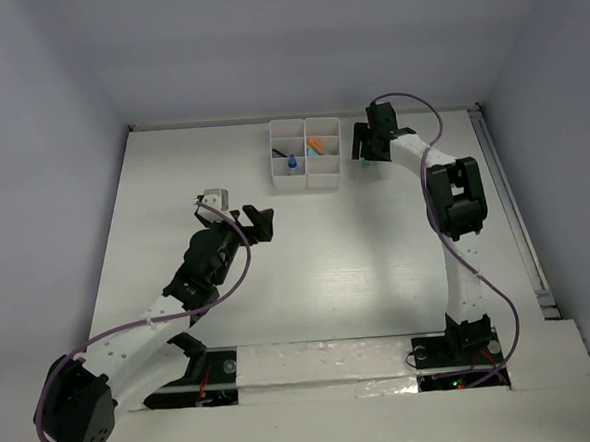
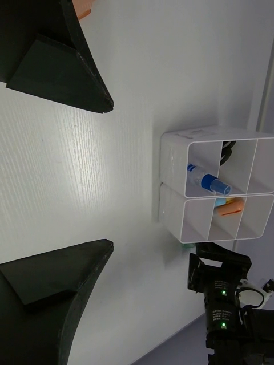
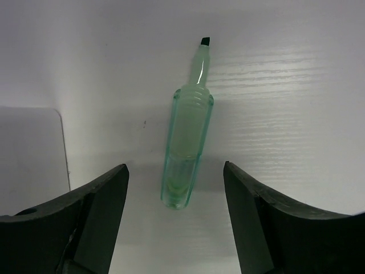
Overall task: Sort the stationery into containers
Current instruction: Pick up the pen from the center of the board.
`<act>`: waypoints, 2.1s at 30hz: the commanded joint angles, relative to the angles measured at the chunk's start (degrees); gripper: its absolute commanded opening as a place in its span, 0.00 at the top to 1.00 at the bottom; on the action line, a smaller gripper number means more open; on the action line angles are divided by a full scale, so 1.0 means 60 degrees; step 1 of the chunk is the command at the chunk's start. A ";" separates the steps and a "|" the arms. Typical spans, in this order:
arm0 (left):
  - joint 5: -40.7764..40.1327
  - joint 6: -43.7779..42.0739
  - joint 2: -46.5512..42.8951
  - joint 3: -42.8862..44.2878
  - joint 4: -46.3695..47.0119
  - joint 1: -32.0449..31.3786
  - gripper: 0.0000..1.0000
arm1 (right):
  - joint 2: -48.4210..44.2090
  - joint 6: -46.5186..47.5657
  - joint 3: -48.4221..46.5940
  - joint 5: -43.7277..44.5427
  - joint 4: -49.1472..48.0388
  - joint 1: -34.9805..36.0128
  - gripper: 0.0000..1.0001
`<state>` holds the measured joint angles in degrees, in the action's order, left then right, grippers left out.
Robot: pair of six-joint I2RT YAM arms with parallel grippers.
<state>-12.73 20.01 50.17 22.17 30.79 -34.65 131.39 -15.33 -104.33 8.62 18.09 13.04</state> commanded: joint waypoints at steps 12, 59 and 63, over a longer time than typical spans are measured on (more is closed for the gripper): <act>0.0130 -0.0024 -0.0129 0.0054 0.0377 -0.0010 0.08 | 0.0205 0.0036 -0.0334 0.0320 0.0910 0.0287 0.45; 0.3295 0.0958 0.1892 0.0904 0.1914 -0.1269 0.27 | -1.2114 -0.1940 0.8703 -0.6312 -0.0392 0.1885 0.99; 0.2550 0.0066 0.1760 0.1138 0.1842 -0.2133 0.21 | -1.1967 -0.2029 0.8293 -0.7703 0.0134 0.1885 1.00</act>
<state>5.72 24.38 61.87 25.89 38.02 -44.69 59.57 -26.24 -50.74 -27.90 16.36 24.40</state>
